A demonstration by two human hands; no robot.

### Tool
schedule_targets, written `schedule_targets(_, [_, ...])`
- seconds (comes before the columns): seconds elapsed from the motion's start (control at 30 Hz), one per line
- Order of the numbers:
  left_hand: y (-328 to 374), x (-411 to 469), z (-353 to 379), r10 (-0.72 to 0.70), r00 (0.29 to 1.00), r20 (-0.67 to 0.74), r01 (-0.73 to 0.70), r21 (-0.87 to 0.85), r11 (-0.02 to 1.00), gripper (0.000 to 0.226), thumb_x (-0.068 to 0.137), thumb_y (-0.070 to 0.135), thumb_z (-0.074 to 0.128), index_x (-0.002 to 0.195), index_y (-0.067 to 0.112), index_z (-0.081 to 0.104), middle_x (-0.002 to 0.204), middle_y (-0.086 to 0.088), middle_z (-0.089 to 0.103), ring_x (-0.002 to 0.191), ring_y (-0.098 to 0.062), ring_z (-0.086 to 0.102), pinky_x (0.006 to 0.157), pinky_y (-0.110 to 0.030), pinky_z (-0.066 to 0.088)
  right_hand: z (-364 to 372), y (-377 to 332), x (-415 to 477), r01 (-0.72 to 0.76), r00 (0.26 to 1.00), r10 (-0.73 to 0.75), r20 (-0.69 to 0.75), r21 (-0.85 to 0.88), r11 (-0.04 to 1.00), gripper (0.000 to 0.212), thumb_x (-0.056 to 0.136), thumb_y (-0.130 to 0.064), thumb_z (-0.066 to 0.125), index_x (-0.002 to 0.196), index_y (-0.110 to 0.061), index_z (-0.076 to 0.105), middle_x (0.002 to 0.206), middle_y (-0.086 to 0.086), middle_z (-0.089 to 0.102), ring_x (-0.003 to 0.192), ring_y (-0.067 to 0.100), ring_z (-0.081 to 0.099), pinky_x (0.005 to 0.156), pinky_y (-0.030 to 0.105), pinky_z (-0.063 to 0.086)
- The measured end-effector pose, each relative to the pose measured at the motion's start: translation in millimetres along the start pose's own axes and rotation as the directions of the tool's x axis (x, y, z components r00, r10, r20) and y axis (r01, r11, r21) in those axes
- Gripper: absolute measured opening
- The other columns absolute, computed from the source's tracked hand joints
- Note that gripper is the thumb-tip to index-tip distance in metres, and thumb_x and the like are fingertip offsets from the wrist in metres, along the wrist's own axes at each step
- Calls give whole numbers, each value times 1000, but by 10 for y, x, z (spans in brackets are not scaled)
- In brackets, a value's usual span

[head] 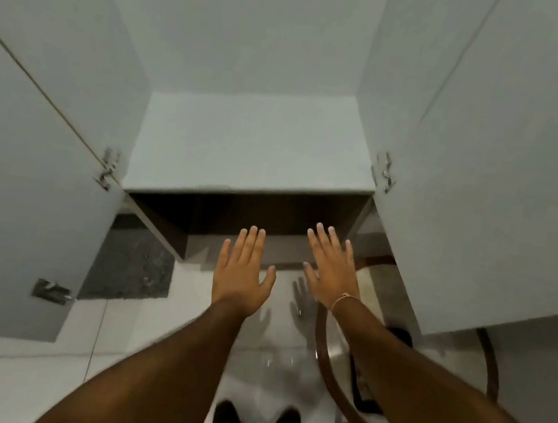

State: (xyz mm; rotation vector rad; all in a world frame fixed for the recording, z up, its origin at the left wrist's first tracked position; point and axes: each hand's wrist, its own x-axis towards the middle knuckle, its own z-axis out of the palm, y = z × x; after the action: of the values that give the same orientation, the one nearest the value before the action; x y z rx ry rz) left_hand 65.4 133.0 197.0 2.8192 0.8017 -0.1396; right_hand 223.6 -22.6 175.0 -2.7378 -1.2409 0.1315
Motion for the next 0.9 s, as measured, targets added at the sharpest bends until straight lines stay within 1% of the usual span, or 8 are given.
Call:
schedule_targets(0.07, [-69,251,-553,-15,993,-118,15,-8,1000,83,104,61,20,170,21,-10,180,0,-11,165,-18,-17,134,-47,-7,-500,-109,396,28,992,-33,-124,-41,999,79,105,-43,50,170,-27,7,178,-1,0,165,23,0,131,54,7])
schedule_targets(0.17, [-140,679,-1658,-66,951,-300,63,-19,998,85,102,63,15,170,21,-13,180,0,-15,165,-19,-17,134,-48,-6,-1503,-349,972,39,954,-72,-292,-118,992,79,105,-46,48,170,-24,8,178,4,0,165,28,2,131,56,9])
schedule_targets(0.23, [-191,861,-2407,-78,900,-429,82,-10,997,84,102,63,14,170,22,-14,179,1,-16,164,-18,-19,133,-48,-9,-2218,-530,1291,19,912,-80,-402,-152,988,79,106,-49,46,170,-23,8,178,4,-1,165,28,1,131,56,9])
schedule_targets(0.3, [-235,959,-3070,-40,846,-531,52,7,999,84,102,62,16,170,22,-12,180,1,-15,165,-18,-18,133,-48,-10,-2912,-715,1540,12,857,-89,-507,-153,988,80,106,-50,45,170,-22,6,178,4,-2,165,27,1,131,55,9])
schedule_targets(0.4, [-281,984,-4136,5,716,-698,48,56,997,84,102,61,20,171,21,-6,181,-1,-9,166,-20,-13,133,-50,-6,-4020,-1077,1741,35,723,-178,-667,-222,974,79,106,-50,45,170,-22,7,178,3,0,165,27,2,131,55,11])
schedule_targets(0.53, [-236,890,-5419,24,527,-850,66,69,995,84,102,60,25,172,22,-2,182,-3,-2,167,-22,-5,134,-52,1,-5261,-1520,1787,46,551,-255,-795,-276,960,76,106,-51,40,170,-23,8,178,4,1,165,27,2,131,56,10])
schedule_targets(0.7, [-176,702,-6286,67,349,-935,90,105,990,85,101,57,30,172,21,-1,182,-4,2,167,-23,1,134,-53,4,-6141,-1818,1725,24,396,-258,-881,-271,962,78,105,-48,42,170,-24,5,178,3,0,165,24,1,131,56,10])
schedule_targets(0.9, [-96,593,-6573,81,285,-955,62,103,993,87,99,59,28,172,23,-2,182,-4,2,167,-24,0,134,-53,2,-6458,-1876,1715,-22,347,-324,-880,-353,935,79,105,-49,45,170,-24,7,178,4,2,165,25,1,131,56,7])
